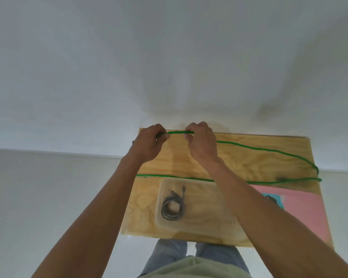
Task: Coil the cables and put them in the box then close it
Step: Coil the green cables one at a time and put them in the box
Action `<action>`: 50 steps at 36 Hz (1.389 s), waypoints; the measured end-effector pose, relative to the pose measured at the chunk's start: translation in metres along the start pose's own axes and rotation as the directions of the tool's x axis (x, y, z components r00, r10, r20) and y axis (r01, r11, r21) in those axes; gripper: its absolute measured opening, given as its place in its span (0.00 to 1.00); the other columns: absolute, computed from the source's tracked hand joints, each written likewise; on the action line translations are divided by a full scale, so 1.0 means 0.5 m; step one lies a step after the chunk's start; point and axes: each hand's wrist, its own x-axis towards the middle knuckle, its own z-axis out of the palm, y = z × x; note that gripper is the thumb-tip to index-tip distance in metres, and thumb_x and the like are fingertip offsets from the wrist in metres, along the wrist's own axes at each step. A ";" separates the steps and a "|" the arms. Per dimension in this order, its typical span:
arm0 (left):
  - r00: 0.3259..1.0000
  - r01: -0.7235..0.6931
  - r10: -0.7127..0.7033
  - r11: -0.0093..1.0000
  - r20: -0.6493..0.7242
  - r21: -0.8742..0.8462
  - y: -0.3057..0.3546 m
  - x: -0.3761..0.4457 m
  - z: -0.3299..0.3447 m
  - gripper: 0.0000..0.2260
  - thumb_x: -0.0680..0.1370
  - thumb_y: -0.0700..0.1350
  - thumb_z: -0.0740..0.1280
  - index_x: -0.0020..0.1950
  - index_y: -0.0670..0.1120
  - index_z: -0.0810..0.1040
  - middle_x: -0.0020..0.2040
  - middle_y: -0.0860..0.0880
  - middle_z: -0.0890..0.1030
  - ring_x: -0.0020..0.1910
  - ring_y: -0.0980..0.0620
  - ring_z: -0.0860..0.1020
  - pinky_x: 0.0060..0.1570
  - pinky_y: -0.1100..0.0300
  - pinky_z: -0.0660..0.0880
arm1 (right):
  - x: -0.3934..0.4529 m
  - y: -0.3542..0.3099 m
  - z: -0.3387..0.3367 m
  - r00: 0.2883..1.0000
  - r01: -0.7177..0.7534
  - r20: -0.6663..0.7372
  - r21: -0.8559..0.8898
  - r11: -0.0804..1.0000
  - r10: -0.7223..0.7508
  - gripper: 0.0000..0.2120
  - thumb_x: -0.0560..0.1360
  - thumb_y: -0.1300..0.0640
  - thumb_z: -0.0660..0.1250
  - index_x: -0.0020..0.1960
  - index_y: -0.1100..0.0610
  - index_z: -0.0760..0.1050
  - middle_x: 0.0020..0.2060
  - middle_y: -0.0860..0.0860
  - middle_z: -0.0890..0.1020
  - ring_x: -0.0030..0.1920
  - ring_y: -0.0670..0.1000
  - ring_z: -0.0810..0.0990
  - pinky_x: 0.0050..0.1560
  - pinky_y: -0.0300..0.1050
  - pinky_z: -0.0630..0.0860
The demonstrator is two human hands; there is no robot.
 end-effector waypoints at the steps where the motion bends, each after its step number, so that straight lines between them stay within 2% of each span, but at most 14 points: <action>1: 0.999 -0.025 0.025 1.000 -0.035 -0.002 0.003 -0.013 -0.014 0.08 0.82 0.48 0.65 0.45 0.46 0.75 0.37 0.54 0.76 0.36 0.53 0.74 0.37 0.59 0.70 | 0.000 -0.015 -0.018 0.999 0.026 -0.046 0.019 0.999 -0.025 0.07 0.79 0.58 0.66 0.55 0.55 0.79 0.52 0.54 0.77 0.53 0.57 0.76 0.48 0.43 0.66; 4: 0.983 -0.068 0.059 0.996 -0.172 -0.049 -0.016 -0.053 -0.048 0.12 0.83 0.46 0.63 0.44 0.40 0.75 0.33 0.49 0.74 0.32 0.48 0.72 0.35 0.56 0.68 | -0.002 -0.061 -0.081 0.977 0.102 -0.194 0.075 0.992 -0.086 0.06 0.79 0.56 0.66 0.54 0.56 0.80 0.49 0.53 0.78 0.47 0.54 0.78 0.47 0.42 0.68; 7: 0.958 -0.057 0.024 0.993 -0.286 -0.107 -0.048 -0.089 -0.074 0.12 0.83 0.49 0.61 0.48 0.42 0.77 0.38 0.44 0.80 0.37 0.42 0.80 0.41 0.46 0.79 | -0.008 -0.103 -0.143 0.936 0.170 -0.331 0.136 0.976 -0.117 0.06 0.79 0.57 0.67 0.54 0.55 0.81 0.48 0.53 0.79 0.46 0.52 0.79 0.47 0.42 0.71; 11: 0.935 -0.044 -0.006 0.990 -0.355 -0.134 -0.057 -0.121 -0.089 0.11 0.84 0.47 0.61 0.50 0.42 0.79 0.42 0.42 0.83 0.43 0.40 0.81 0.46 0.42 0.79 | -0.018 -0.141 -0.209 0.873 0.258 -0.459 0.146 0.955 -0.165 0.06 0.79 0.57 0.67 0.54 0.54 0.81 0.49 0.53 0.80 0.45 0.50 0.79 0.50 0.47 0.77; 14: 0.938 -0.037 -0.019 0.987 -0.347 -0.154 -0.042 -0.131 -0.090 0.13 0.84 0.50 0.61 0.49 0.43 0.79 0.42 0.44 0.84 0.44 0.41 0.82 0.46 0.48 0.78 | -0.036 -0.169 -0.248 0.799 0.358 -0.555 0.129 0.925 -0.232 0.06 0.78 0.58 0.68 0.53 0.55 0.82 0.48 0.53 0.81 0.41 0.46 0.78 0.48 0.43 0.77; 18: 0.925 -0.038 -0.071 0.960 -0.374 -0.277 0.010 -0.136 -0.082 0.14 0.85 0.50 0.59 0.48 0.44 0.78 0.40 0.49 0.83 0.43 0.47 0.82 0.41 0.71 0.72 | -0.059 -0.225 -0.285 0.711 0.517 -0.624 0.153 0.842 -0.324 0.07 0.77 0.61 0.69 0.53 0.57 0.82 0.49 0.52 0.81 0.41 0.44 0.78 0.45 0.39 0.79; 20: 0.910 -0.062 -0.077 0.946 -0.406 -0.318 0.042 -0.136 -0.077 0.15 0.85 0.51 0.58 0.47 0.45 0.78 0.37 0.51 0.80 0.39 0.49 0.80 0.39 0.67 0.72 | -0.062 -0.246 -0.298 0.712 0.536 -0.622 0.182 0.825 -0.326 0.07 0.77 0.61 0.69 0.53 0.57 0.82 0.48 0.51 0.81 0.42 0.45 0.79 0.46 0.41 0.80; 26: 0.861 -0.126 -0.128 0.884 -0.493 -0.450 0.147 -0.127 -0.077 0.18 0.85 0.55 0.56 0.45 0.48 0.78 0.33 0.43 0.75 0.34 0.46 0.73 0.39 0.50 0.75 | -0.052 -0.217 -0.346 0.803 0.479 -0.539 0.333 0.812 -0.253 0.08 0.78 0.59 0.68 0.56 0.54 0.81 0.48 0.47 0.84 0.44 0.42 0.82 0.49 0.36 0.79; 29: 0.857 -0.126 -0.213 0.796 -0.469 -0.592 0.207 -0.120 -0.069 0.20 0.83 0.60 0.56 0.44 0.49 0.79 0.27 0.53 0.68 0.28 0.51 0.67 0.30 0.54 0.68 | -0.052 -0.165 -0.381 0.888 0.403 -0.379 0.367 0.838 -0.261 0.15 0.79 0.59 0.66 0.65 0.52 0.77 0.53 0.49 0.84 0.46 0.43 0.84 0.52 0.38 0.81; 33: 0.857 -0.148 -0.330 0.580 -0.397 -0.801 0.316 -0.109 -0.041 0.21 0.85 0.56 0.57 0.46 0.43 0.78 0.26 0.51 0.63 0.24 0.53 0.61 0.25 0.60 0.62 | -0.080 -0.085 -0.426 0.966 0.242 -0.162 0.276 0.930 -0.204 0.21 0.79 0.57 0.67 0.71 0.49 0.73 0.50 0.51 0.84 0.36 0.37 0.79 0.38 0.19 0.70; 36: 0.882 -0.163 -0.366 0.356 -0.298 -0.920 0.400 -0.102 -0.022 0.18 0.85 0.53 0.57 0.47 0.41 0.78 0.27 0.50 0.61 0.25 0.53 0.59 0.26 0.59 0.61 | -0.106 -0.035 -0.447 0.982 0.187 -0.045 0.261 0.947 -0.181 0.17 0.77 0.54 0.70 0.66 0.49 0.77 0.57 0.50 0.81 0.37 0.38 0.79 0.38 0.25 0.72; 39: 0.917 -0.141 -0.351 0.159 -0.189 -0.977 0.464 -0.097 -0.009 0.15 0.86 0.50 0.57 0.50 0.41 0.76 0.29 0.50 0.61 0.26 0.54 0.59 0.28 0.60 0.62 | -0.128 -0.003 -0.455 0.970 0.188 0.107 0.250 0.950 -0.220 0.18 0.74 0.49 0.73 0.64 0.47 0.77 0.65 0.41 0.75 0.51 0.44 0.83 0.49 0.34 0.76; 43: 0.935 -0.164 -0.317 0.010 -0.159 -0.986 0.520 -0.092 0.007 0.10 0.85 0.44 0.58 0.55 0.40 0.76 0.31 0.50 0.66 0.28 0.54 0.65 0.32 0.60 0.68 | -0.149 0.025 -0.456 0.903 0.166 0.322 0.346 0.923 -0.283 0.22 0.73 0.47 0.74 0.66 0.46 0.77 0.65 0.46 0.79 0.59 0.46 0.81 0.60 0.50 0.79; 50: 0.957 -0.145 -0.266 -0.102 -0.113 -0.984 0.540 -0.106 0.013 0.10 0.85 0.43 0.58 0.55 0.39 0.76 0.34 0.50 0.73 0.31 0.54 0.73 0.39 0.60 0.75 | -0.156 0.050 -0.442 0.925 0.126 0.228 0.572 0.810 -0.304 0.11 0.74 0.61 0.73 0.55 0.63 0.81 0.43 0.61 0.86 0.43 0.52 0.87 0.49 0.51 0.83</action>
